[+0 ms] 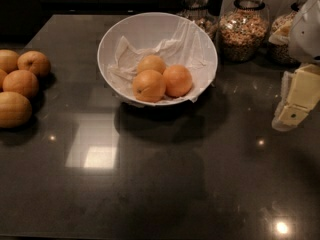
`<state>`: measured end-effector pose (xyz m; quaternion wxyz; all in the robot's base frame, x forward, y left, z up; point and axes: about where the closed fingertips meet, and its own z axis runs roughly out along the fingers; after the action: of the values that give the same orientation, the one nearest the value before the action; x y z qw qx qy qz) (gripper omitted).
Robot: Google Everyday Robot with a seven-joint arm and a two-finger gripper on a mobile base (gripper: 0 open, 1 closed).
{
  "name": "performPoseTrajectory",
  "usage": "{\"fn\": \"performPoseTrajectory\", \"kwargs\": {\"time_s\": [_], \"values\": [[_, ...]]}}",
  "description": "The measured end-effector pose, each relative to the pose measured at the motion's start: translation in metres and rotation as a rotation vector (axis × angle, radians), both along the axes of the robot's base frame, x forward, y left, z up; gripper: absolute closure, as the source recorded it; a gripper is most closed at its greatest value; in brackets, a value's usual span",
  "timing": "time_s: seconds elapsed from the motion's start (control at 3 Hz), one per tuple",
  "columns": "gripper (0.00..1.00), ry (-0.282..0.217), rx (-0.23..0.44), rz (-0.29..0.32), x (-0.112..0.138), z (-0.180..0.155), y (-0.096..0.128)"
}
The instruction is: Pick orange from white bowl
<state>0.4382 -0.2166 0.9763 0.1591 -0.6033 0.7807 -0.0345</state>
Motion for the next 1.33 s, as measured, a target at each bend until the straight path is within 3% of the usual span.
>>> {"fn": "performPoseTrajectory", "kwargs": {"time_s": [0.33,0.67,1.33], "values": [[0.0,0.0,0.0,0.0,0.0,0.0,0.0],[0.0,-0.023,0.013,0.017,0.018,-0.001,0.009],[0.0,-0.046,0.017,0.144,0.074,-0.01,0.067]]}}
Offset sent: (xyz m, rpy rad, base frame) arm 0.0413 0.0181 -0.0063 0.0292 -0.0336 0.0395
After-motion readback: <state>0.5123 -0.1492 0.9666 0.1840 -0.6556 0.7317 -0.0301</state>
